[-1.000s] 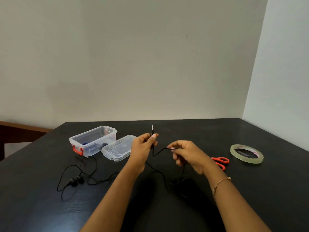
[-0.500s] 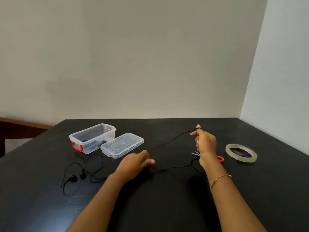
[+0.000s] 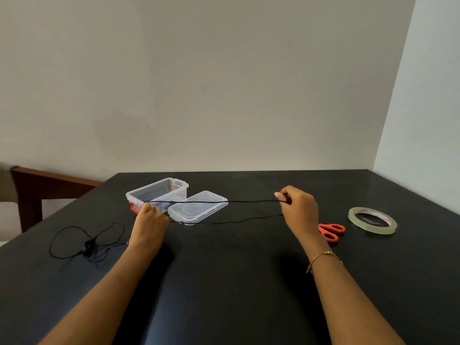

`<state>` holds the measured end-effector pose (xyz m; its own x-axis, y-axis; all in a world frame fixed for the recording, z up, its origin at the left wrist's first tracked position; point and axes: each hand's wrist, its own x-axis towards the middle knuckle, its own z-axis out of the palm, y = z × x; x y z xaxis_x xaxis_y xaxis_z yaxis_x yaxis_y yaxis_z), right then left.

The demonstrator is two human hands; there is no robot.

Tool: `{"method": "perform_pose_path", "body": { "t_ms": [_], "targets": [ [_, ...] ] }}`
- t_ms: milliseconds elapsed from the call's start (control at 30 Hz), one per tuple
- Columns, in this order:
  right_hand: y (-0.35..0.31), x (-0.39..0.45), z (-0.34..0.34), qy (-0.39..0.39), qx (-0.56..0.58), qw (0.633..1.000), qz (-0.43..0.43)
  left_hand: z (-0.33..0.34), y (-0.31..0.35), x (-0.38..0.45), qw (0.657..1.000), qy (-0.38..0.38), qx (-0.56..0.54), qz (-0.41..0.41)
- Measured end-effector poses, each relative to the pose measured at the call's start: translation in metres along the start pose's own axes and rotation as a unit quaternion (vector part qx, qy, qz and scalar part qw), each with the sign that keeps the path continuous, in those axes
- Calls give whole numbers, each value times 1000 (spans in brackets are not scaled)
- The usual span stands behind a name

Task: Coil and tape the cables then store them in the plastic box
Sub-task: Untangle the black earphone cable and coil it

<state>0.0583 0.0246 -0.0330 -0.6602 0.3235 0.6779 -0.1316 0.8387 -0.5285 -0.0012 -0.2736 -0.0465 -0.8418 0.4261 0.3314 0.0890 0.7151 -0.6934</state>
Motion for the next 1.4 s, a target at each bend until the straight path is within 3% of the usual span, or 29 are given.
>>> {"method": "perform_pose_path", "body": {
  "t_ms": [67,167,200,267,367,433,533,633,800,900,1000,1100,1167,1267,1300,1400],
  "targets": [
    [-9,3,-5,-60,195,966,156,-2,0,3,999,-23,38,11],
    [-20,2,-12,-125,490,797,330,-1,5,4,997,-51,61,5],
    [-19,3,-14,-143,512,774,344,0,6,4,996,-63,59,3],
    [-18,3,-12,-166,461,803,339,3,6,5,997,-62,50,-1],
    [-9,2,-3,-120,219,940,232,-4,7,7,998,-53,12,-10],
    [-3,0,0,-76,38,990,112,-2,11,10,998,-29,-40,-25],
    [5,-1,-2,-162,-105,979,62,-7,17,7,992,2,-124,-8],
    [6,-3,4,-260,-88,957,93,-10,27,7,978,34,-206,10],
    [1,-3,4,-238,0,961,143,-16,39,14,948,-10,-317,-28],
    [1,-2,1,-187,-30,970,155,-32,40,15,880,-42,-473,9],
    [2,-3,-2,-128,-124,974,139,-57,44,13,790,-6,-614,-6],
    [0,-5,-2,-188,-209,951,128,-72,52,17,666,-8,-744,-48],
    [-3,-7,3,-229,-209,946,94,-80,58,20,613,-2,-787,-76],
    [-18,-10,10,-180,-113,977,-19,-91,67,25,643,41,-760,-86],
    [-26,-12,12,-160,-39,985,-52,-96,69,25,637,47,-766,-77],
    [-52,-21,12,-184,227,954,-64,-114,69,24,551,37,-831,-62]
  ]
}}
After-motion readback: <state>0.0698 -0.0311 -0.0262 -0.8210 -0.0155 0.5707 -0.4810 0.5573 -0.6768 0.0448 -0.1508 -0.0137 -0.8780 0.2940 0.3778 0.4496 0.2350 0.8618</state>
